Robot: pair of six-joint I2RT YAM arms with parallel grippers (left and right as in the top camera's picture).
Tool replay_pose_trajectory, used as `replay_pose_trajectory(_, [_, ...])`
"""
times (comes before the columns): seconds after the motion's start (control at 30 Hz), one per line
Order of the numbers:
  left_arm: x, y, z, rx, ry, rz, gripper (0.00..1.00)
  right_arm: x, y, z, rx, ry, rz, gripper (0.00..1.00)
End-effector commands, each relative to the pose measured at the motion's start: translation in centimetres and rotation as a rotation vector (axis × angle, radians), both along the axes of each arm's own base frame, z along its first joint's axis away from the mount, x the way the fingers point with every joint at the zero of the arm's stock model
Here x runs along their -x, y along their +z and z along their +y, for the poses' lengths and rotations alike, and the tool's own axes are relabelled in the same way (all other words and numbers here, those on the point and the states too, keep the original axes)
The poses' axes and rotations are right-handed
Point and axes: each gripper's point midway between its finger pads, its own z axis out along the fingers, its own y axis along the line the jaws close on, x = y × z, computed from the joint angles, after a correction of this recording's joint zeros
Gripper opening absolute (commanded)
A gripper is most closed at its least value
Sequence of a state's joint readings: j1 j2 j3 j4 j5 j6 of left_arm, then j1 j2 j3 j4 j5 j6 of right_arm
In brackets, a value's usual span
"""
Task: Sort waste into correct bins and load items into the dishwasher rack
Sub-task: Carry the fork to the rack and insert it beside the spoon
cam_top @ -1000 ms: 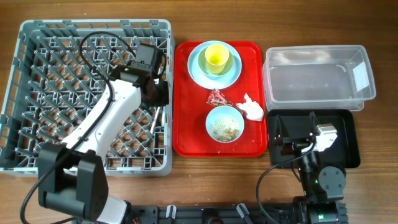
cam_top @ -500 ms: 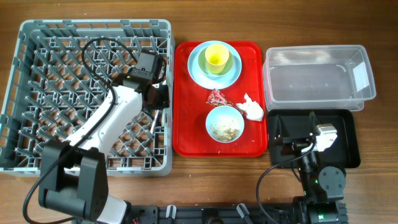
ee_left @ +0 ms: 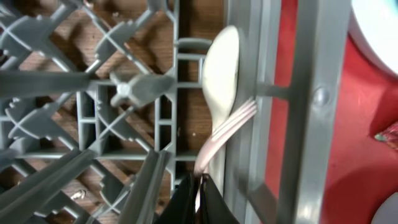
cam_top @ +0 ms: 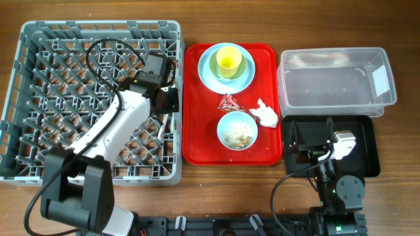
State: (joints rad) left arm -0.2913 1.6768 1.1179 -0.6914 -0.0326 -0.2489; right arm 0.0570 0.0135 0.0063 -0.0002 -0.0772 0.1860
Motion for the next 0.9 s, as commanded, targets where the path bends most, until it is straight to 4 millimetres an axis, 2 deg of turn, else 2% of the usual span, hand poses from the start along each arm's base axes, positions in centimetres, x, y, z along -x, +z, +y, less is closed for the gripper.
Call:
replay_pose_trajectory(0.0, [-0.2, -0.4, 0.5, -0.011, 0.017, -0.003, 0.04, 0.0, 0.1, -0.1, 0.0, -0.008, -0.008, 1.0])
replay_pose_trajectory(0.4, [-2.0, 0.3, 1.2, -0.039, 0.085, -0.088, 0.04, 0.0, 0.1, -0.1, 0.0, -0.008, -0.008, 1.0])
replay_pose_trajectory(0.53, [-2.1, 0.3, 1.2, -0.038, 0.085, -0.089, 0.07, 0.0, 0.1, -0.1, 0.0, -0.008, -0.008, 1.0])
replay_pose_trajectory(0.57, [-2.0, 0.3, 1.2, -0.039, 0.085, -0.087, 0.12, 0.0, 0.1, -0.1, 0.0, -0.008, -0.008, 1.0])
replay_pose_trajectory(0.63, [-1.5, 0.0, 1.3, -0.046, 0.083, -0.064, 0.31, 0.0, 0.1, -0.1, 0.0, -0.008, -0.008, 1.0])
replay_pose_trajectory(0.67, [-1.2, -0.1, 1.4, -0.051, 0.082, -0.051, 0.31, 0.0, 0.1, -0.1, -0.001, -0.008, -0.008, 1.0])
replay_pose_trajectory(0.87, [-0.5, -0.8, 1.3, -0.041, 0.072, -0.027, 0.21, 0.0, 0.1, -0.1, 0.0, -0.008, -0.008, 1.0])
